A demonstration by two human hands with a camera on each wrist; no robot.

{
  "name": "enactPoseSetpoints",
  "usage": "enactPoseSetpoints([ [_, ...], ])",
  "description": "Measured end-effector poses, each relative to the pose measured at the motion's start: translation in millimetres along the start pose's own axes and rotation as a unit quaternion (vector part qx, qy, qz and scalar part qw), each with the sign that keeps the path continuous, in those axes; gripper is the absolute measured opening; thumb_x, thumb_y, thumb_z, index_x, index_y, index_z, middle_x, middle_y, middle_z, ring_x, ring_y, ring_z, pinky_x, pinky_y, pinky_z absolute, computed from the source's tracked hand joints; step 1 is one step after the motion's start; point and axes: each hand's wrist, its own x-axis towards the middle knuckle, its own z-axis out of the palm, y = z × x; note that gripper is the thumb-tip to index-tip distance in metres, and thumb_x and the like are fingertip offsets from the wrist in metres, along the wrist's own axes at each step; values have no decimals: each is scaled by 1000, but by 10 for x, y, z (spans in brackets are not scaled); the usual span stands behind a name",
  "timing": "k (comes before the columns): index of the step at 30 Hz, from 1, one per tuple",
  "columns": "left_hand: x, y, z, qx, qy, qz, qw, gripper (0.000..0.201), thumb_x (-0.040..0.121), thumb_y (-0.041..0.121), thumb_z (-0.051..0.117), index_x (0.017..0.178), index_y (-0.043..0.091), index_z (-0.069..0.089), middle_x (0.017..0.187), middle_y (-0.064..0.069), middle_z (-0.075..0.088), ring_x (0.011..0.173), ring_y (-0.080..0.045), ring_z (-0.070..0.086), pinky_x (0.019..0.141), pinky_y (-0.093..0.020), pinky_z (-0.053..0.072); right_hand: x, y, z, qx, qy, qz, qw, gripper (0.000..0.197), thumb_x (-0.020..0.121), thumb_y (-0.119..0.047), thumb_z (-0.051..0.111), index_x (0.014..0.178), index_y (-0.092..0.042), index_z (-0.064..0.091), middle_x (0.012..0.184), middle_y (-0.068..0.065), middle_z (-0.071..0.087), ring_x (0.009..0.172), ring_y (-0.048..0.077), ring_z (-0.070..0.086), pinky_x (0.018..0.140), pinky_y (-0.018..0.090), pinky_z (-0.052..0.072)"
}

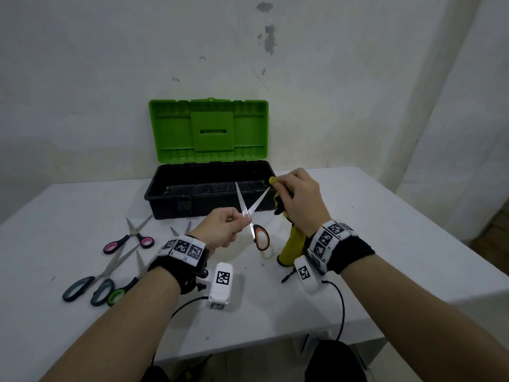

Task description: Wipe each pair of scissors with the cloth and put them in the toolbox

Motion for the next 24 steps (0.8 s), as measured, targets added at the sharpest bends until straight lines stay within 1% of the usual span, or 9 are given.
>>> enactPoseSetpoints([
  [3, 4, 12, 14, 3, 6, -1, 1000, 28, 96, 19, 64, 73, 12, 49, 53, 5, 43, 42, -7, 29, 41, -20, 22, -132, -105, 32, -8, -89, -86, 992, 18, 95, -23, 60, 102, -11, 72, 96, 1, 55, 80, 15, 57, 74, 30, 52],
  [5, -1, 18, 27, 10, 0, 0, 1000, 29, 95, 19, 65, 71, 13, 50, 52, 7, 43, 42, -7, 30, 40, -21, 22, -197, -100, 77, -22, -123, -111, 986, 19, 95, -22, 60, 103, -10, 72, 97, 3, 56, 79, 18, 58, 73, 33, 52],
  [9, -10, 1, 0, 46, -5, -12, 999, 27, 94, 21, 67, 72, 14, 52, 52, 7, 44, 43, -7, 33, 41, -21, 25, -88, 38, 45, -26, -56, 14, 998, 21, 96, -25, 59, 101, -10, 73, 95, 3, 55, 81, 18, 56, 76, 35, 51],
  [11, 4, 6, -26, 55, -8, -28, 998, 23, 93, 20, 68, 75, 14, 54, 54, 7, 44, 43, -7, 35, 41, -22, 26, -46, 94, 6, -26, -39, 40, 998, 21, 95, -26, 60, 102, -11, 73, 94, 3, 56, 84, 17, 56, 76, 27, 47],
  [13, 23, 26, -44, 53, -9, -42, 998, 16, 93, 13, 67, 80, 12, 57, 57, 4, 47, 47, -9, 39, 42, -21, 30, -27, 109, -29, -18, -28, 48, 998, 20, 94, -27, 60, 103, -14, 72, 94, 3, 60, 85, 14, 55, 75, 15, 39],
  [14, 30, 36, -50, 55, -8, -44, 997, 12, 93, 7, 65, 84, 11, 58, 61, 0, 49, 50, -11, 42, 43, -20, 33, -25, 106, -52, -8, -24, 55, 998, 18, 94, -27, 60, 102, -16, 71, 93, 3, 62, 84, 13, 54, 75, 13, 37],
  [17, 45, 49, -64, 78, 2, -34, 996, 8, 95, -1, 57, 94, 6, 61, 70, -5, 53, 56, -11, 50, 49, -20, 43, -22, 78, -128, 50, -20, 104, 993, 11, 94, -27, 59, 99, -24, 68, 88, -1, 67, 81, 12, 58, 74, 21, 44],
  [20, 68, 63, -87, 88, 21, -15, 996, 9, 96, 3, 59, 101, 2, 67, 67, -5, 56, 55, -9, 55, 54, -20, 49, -14, 73, -157, 92, -58, 159, 981, 8, 94, -31, 58, 95, -29, 66, 81, -4, 68, 77, 10, 61, 69, 21, 47],
  [24, 96, 95, -109, 62, 64, 15, 996, 9, 91, 2, 67, 99, 4, 71, 67, -7, 63, 52, -9, 62, 58, -20, 54, 1, 47, -138, 173, -102, 255, 946, 15, 91, -32, 62, 95, -21, 71, 89, 0, 72, 84, 13, 66, 79, 30, 55],
])
